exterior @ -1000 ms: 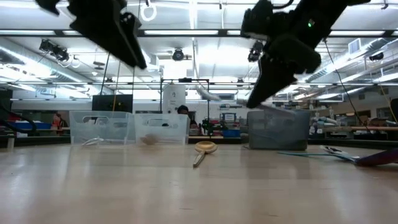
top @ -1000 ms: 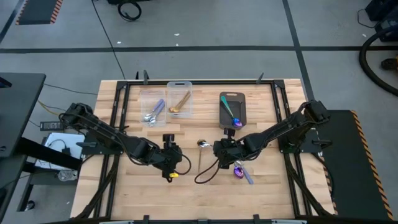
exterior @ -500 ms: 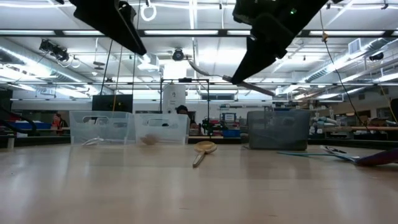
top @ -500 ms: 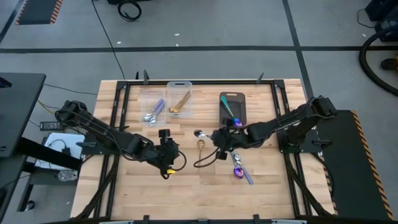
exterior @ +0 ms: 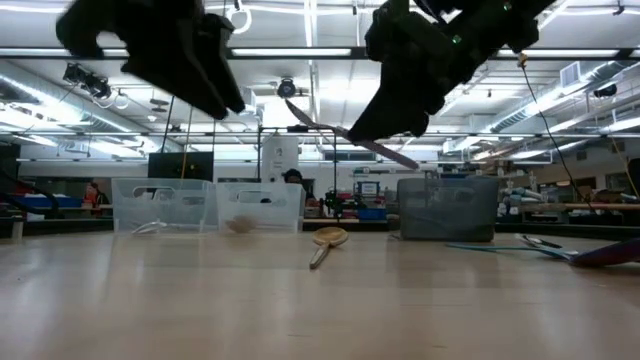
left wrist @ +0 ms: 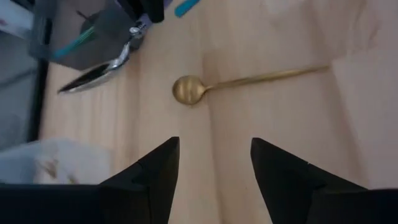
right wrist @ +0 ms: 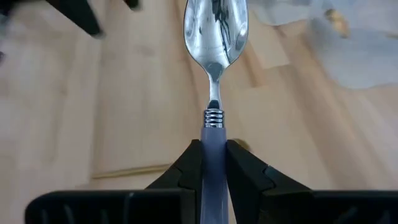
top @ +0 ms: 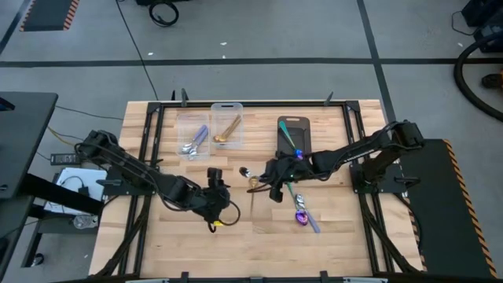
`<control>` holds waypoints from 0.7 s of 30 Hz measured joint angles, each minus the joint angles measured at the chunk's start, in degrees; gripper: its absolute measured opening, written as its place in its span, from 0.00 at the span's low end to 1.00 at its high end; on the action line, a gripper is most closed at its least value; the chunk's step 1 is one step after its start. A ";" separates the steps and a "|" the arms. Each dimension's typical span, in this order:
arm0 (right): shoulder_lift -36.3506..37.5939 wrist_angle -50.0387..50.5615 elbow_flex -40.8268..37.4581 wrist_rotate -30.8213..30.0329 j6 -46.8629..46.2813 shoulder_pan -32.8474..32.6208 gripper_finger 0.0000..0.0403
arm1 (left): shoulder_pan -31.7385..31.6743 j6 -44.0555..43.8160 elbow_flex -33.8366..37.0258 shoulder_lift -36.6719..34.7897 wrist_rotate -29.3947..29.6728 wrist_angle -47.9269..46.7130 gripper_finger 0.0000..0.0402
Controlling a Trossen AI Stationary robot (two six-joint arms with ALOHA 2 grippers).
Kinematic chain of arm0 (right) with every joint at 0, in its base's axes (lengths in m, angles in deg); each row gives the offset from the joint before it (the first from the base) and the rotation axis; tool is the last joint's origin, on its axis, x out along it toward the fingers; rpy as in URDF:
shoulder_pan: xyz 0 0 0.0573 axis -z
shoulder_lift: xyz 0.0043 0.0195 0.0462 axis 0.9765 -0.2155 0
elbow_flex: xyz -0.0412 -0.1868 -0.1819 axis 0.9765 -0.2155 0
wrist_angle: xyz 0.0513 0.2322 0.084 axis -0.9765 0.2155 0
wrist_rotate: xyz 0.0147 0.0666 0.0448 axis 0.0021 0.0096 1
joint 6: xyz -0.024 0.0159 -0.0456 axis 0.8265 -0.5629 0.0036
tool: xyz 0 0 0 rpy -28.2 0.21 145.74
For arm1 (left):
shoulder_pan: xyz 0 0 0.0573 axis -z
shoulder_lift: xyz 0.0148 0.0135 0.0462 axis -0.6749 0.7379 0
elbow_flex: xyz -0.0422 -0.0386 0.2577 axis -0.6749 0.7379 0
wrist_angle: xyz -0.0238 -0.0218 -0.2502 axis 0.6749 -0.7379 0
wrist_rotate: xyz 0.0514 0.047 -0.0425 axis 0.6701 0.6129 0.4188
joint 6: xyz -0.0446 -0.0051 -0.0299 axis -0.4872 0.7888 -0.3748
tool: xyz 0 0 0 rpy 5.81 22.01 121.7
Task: Sort silverware by color (type)
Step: Put the purple spoon into the left transparent bin
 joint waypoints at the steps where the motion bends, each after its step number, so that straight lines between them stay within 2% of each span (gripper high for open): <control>1: 0.00 -1.08 -0.66 1.18 -0.56 0.29 0.15 | 0.17 1.73 0.00 0.96 0.88 0.45 0.51; 5: 0.00 -3.63 -2.81 2.74 -3.05 0.98 0.15 | 0.29 9.16 0.02 3.77 4.94 5.23 0.51; 11: 0.00 -4.98 -4.34 2.76 -4.32 1.36 0.15 | -0.16 14.96 0.00 4.85 5.77 12.03 0.52; 21: -0.02 -6.44 -4.41 2.77 -5.04 1.43 0.15 | -0.87 23.84 -0.13 6.34 6.08 16.74 0.66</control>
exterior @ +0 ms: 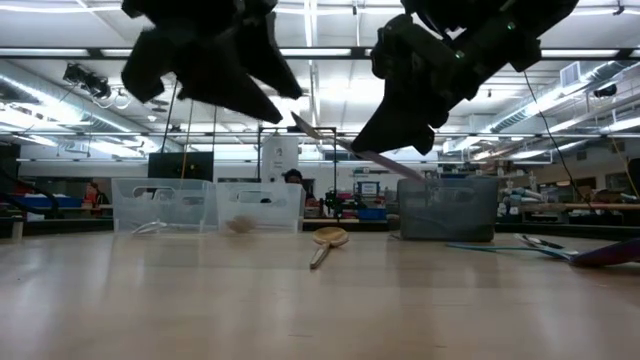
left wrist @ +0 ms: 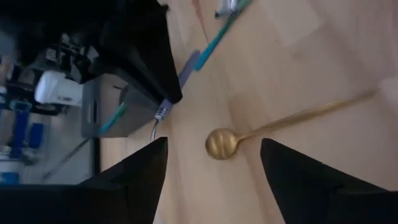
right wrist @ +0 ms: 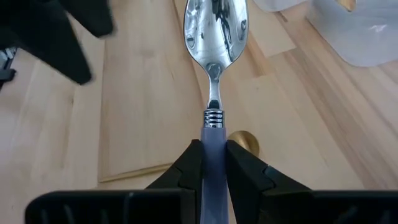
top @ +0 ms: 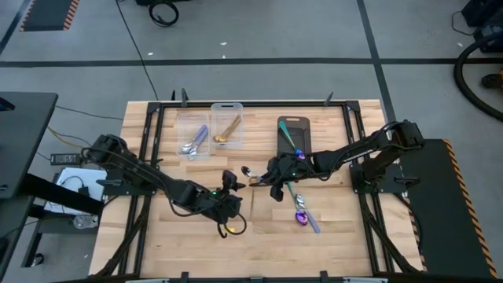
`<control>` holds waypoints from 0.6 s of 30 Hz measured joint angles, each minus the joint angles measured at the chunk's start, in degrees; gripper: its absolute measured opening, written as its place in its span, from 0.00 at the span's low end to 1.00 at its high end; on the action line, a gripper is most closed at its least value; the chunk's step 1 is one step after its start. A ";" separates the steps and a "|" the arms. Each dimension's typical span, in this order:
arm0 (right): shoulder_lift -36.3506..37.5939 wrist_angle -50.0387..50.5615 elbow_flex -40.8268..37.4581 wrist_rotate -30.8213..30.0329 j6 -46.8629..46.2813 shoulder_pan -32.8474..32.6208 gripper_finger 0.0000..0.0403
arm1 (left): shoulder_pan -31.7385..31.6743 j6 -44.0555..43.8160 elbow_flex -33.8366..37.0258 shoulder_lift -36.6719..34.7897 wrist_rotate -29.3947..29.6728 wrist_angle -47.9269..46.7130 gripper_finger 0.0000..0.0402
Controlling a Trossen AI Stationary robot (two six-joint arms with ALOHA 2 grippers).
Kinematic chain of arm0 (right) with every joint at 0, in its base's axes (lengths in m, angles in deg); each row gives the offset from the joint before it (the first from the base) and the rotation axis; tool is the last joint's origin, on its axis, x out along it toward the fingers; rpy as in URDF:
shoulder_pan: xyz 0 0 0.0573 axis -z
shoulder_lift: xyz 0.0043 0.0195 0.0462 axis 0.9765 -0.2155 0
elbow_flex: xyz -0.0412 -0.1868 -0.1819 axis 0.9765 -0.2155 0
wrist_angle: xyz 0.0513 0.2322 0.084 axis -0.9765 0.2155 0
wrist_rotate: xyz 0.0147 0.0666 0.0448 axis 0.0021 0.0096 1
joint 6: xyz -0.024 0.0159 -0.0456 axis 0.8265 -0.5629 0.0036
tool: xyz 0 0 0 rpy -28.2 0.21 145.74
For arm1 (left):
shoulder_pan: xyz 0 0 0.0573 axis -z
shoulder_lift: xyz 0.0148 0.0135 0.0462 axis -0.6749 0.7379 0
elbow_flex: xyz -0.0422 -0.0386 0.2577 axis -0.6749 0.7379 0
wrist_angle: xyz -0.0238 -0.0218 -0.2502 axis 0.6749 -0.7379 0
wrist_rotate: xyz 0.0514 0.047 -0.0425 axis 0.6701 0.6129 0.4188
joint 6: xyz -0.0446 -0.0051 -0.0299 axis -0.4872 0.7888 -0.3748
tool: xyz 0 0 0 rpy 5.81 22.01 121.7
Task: Sort silverware by color (type)
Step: Put the purple spoon into the left transparent bin
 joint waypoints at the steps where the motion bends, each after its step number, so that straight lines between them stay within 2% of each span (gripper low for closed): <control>1: 0.00 -0.30 0.00 -0.05 -0.07 0.00 0.15 | -0.05 0.85 0.06 0.35 0.43 -0.02 0.66; 11: -0.02 -1.65 0.00 0.63 -2.73 1.56 0.15 | -0.62 16.77 0.04 3.82 7.03 7.13 0.61; 15: -0.02 -2.10 0.00 1.71 -4.19 1.73 0.15 | -1.86 25.29 0.09 5.63 13.05 9.78 0.60; 18: -0.04 -2.07 0.00 2.26 -5.56 1.73 0.15 | -2.91 30.96 0.07 6.61 14.97 12.33 0.58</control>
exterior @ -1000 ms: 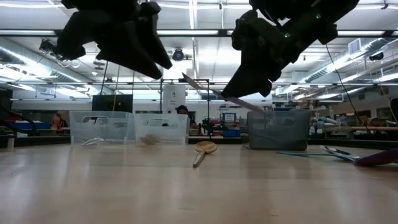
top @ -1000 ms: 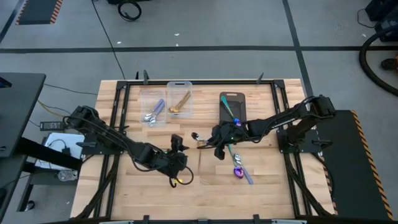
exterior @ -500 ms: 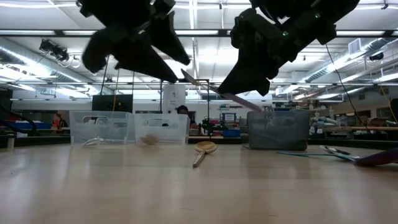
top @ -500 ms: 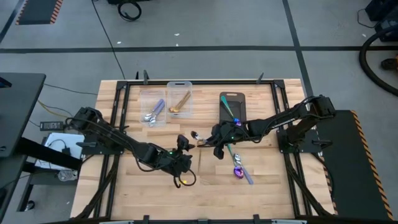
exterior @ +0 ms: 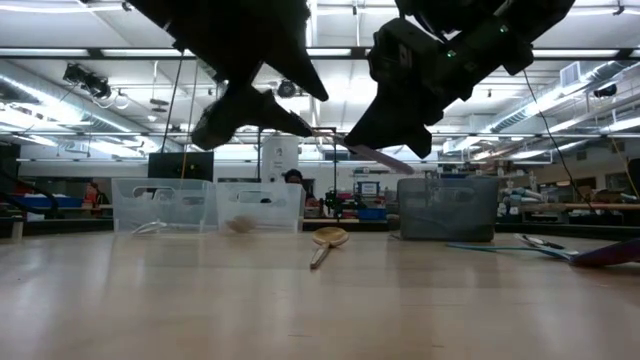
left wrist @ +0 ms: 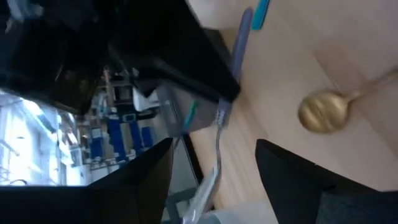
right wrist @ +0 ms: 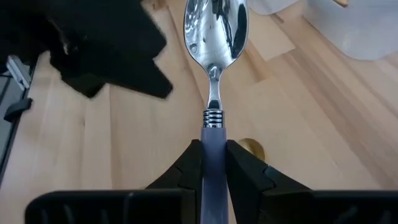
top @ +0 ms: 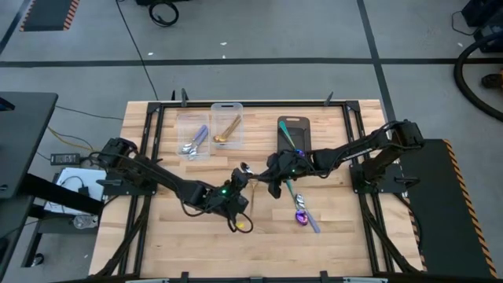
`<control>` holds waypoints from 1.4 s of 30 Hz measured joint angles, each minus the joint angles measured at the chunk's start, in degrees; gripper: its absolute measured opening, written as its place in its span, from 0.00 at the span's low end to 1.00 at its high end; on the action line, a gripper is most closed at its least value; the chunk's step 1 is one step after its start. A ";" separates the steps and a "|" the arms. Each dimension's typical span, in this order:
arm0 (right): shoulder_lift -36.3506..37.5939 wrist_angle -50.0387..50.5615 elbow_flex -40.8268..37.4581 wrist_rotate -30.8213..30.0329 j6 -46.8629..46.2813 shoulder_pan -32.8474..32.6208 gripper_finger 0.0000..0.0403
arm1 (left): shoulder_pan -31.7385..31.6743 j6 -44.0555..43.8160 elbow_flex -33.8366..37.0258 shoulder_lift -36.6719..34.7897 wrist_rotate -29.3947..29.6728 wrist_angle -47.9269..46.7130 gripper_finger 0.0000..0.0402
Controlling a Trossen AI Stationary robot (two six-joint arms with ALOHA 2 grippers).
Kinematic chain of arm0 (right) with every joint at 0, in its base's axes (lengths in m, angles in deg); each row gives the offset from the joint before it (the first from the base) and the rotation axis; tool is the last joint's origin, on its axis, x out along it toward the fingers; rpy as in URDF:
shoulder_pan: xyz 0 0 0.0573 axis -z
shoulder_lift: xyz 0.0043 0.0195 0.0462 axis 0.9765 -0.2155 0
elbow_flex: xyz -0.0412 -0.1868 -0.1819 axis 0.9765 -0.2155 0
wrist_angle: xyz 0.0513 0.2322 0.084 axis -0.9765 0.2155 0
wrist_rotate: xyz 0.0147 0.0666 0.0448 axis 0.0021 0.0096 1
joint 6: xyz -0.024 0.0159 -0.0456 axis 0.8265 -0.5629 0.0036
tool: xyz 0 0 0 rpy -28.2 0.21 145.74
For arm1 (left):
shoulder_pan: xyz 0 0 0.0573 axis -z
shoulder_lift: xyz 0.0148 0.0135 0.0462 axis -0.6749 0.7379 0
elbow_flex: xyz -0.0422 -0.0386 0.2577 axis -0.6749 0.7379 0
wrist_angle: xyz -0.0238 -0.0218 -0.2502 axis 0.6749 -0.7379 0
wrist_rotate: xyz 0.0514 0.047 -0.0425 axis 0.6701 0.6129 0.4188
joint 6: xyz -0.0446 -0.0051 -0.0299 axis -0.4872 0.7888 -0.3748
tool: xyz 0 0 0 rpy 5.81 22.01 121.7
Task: Sort silverware by color (type)
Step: Put the purple spoon into the left transparent bin
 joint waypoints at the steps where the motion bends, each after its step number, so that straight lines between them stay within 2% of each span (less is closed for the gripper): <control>1: 0.00 -0.20 0.00 0.03 -0.32 0.04 0.15 | -0.43 1.28 -0.05 0.33 -0.11 0.53 0.58; 8: 0.00 -1.03 0.02 0.20 -3.12 0.02 0.15 | -3.13 5.23 0.00 1.05 0.02 2.03 0.53; 17: 0.00 -3.09 0.02 0.24 -3.54 0.12 0.15 | -4.90 11.92 0.02 1.05 -0.05 3.20 0.42; 23: 0.00 -3.50 0.02 0.26 -3.54 0.13 0.15 | -5.18 12.06 0.02 1.05 -1.41 3.25 0.27; 28: 0.00 -4.33 0.02 0.26 -2.78 0.11 0.15 | -5.12 13.60 0.02 1.05 -2.23 3.23 0.09; 30: -0.02 -4.42 0.02 0.24 -2.51 0.11 0.17 | -5.16 12.70 0.00 0.99 -3.10 3.26 0.03; 34: -0.02 -4.92 -0.02 -0.03 -1.15 0.11 0.23 | -5.18 11.38 0.00 0.94 -4.37 3.16 0.03; 42: 0.67 -5.25 0.07 2.66 1.70 0.22 0.44 | -4.68 6.01 0.02 0.94 -4.87 0.61 0.02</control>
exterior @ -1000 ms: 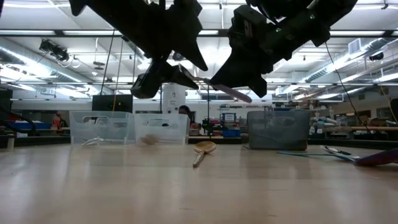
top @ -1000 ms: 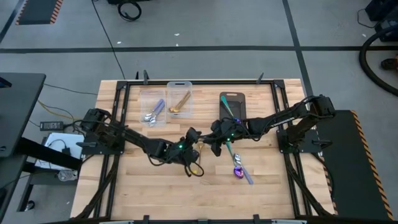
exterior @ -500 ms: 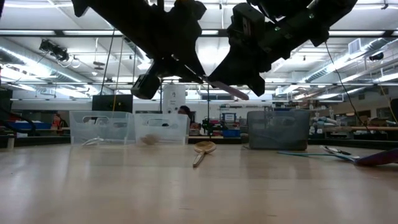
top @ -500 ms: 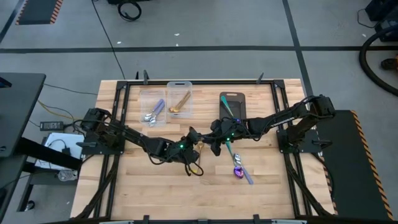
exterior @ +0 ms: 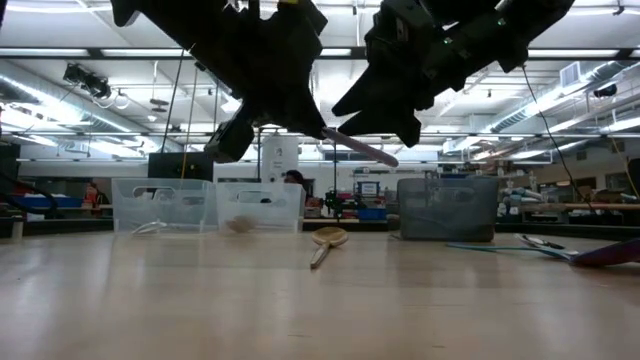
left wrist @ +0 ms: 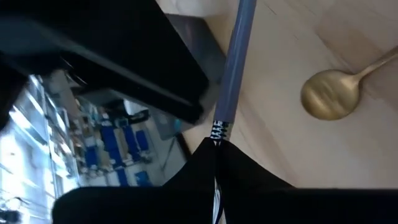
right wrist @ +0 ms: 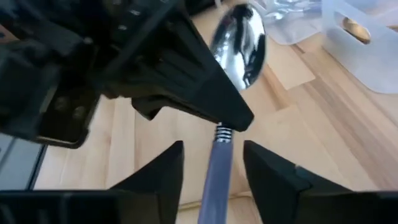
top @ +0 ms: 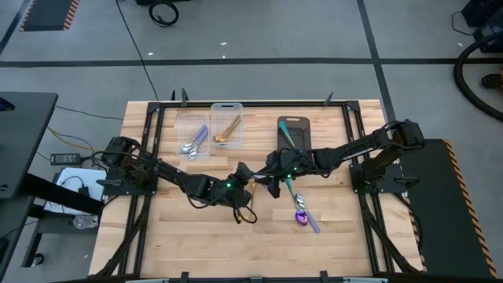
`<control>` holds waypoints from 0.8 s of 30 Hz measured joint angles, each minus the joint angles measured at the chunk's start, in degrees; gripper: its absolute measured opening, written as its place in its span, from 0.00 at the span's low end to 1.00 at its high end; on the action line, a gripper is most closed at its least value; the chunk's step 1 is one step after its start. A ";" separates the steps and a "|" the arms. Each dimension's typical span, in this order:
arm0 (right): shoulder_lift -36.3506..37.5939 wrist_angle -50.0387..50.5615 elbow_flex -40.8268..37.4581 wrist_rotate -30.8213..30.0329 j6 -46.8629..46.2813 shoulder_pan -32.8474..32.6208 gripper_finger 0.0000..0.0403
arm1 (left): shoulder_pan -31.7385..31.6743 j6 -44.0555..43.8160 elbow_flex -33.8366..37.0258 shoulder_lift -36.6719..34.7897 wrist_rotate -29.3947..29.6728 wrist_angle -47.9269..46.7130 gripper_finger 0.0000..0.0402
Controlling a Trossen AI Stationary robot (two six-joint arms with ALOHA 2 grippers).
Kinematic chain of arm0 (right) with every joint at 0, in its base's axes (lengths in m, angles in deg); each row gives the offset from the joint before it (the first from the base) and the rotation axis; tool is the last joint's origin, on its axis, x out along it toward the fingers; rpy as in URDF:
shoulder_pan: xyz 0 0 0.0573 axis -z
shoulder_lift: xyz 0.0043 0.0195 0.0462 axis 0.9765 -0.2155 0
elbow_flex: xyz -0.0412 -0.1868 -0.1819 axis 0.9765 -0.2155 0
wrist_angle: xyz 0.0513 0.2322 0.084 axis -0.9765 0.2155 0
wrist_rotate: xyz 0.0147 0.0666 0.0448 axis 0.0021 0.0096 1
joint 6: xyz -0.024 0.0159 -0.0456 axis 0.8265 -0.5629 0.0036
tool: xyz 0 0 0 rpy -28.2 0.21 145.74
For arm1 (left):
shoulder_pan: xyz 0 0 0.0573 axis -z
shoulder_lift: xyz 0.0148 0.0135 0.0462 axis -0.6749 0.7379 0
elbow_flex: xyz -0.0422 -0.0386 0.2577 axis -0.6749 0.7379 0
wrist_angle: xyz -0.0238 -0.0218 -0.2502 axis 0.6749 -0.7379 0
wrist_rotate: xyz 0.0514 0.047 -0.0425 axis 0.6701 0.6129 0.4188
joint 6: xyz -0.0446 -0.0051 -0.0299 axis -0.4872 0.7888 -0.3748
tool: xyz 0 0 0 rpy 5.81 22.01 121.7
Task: Sort silverware by color (type)
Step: Put the purple spoon into the left transparent bin
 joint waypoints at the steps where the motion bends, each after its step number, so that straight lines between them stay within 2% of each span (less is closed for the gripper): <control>1: 0.38 0.35 0.00 0.09 0.32 0.00 0.46 | 0.20 -2.01 0.00 0.00 0.11 -0.88 0.02; 6: 2.19 2.83 -0.05 -1.46 2.01 -0.61 0.56 | 1.92 -15.54 0.00 -0.27 0.27 -7.67 0.02; 10: 3.15 2.87 -1.52 -5.16 2.34 -1.94 0.60 | 3.12 -26.14 0.03 -1.44 0.15 -15.53 0.02; 15: 4.04 0.68 -4.71 -8.00 -0.19 -3.68 0.62 | 3.17 -37.71 0.78 -4.35 0.16 -23.51 0.02; 24: 4.07 -5.46 -8.57 -13.60 -2.11 -9.15 0.61 | 1.63 -50.79 7.94 -15.32 -0.80 -25.15 0.02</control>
